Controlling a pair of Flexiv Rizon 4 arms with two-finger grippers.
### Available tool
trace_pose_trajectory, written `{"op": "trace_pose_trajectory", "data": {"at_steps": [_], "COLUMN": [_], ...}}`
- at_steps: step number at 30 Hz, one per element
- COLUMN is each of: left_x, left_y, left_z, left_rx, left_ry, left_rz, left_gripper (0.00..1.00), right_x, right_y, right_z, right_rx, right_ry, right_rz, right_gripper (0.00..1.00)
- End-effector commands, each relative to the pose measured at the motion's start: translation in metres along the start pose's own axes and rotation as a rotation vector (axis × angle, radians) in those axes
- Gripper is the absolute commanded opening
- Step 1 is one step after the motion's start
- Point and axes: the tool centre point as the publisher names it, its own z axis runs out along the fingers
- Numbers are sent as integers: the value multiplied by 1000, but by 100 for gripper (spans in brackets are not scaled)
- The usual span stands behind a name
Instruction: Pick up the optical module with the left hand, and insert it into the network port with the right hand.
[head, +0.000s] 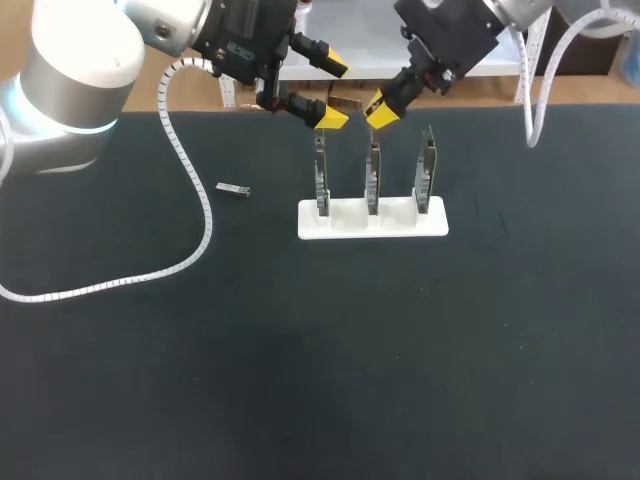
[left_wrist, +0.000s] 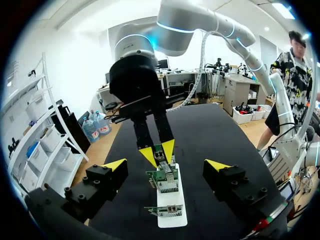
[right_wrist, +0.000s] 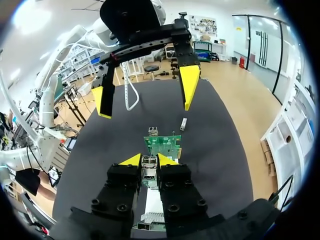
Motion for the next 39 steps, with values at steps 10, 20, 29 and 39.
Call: {"op": "trace_pose_trajectory", "data": {"at_steps": [10, 20, 29, 39], "left_x": [-1, -1, -1, -1], "left_y": [2, 2, 2, 2], "left_z": [0, 0, 0, 0], "left_rx": [4, 4, 4, 4], "left_ry": [7, 7, 7, 7], "left_rz": [-3, -3, -3, -3], "left_gripper": [100, 100, 100, 100], "right_x": [7, 7, 11, 9], "right_y": [-2, -5, -1, 2], "right_z": [4, 5, 10, 10], "right_rx": [-8, -15, -21, -8], "right_ry": [-4, -2, -7, 76], "right_rz": [23, 26, 34, 12], "right_gripper": [0, 0, 0, 0]}}
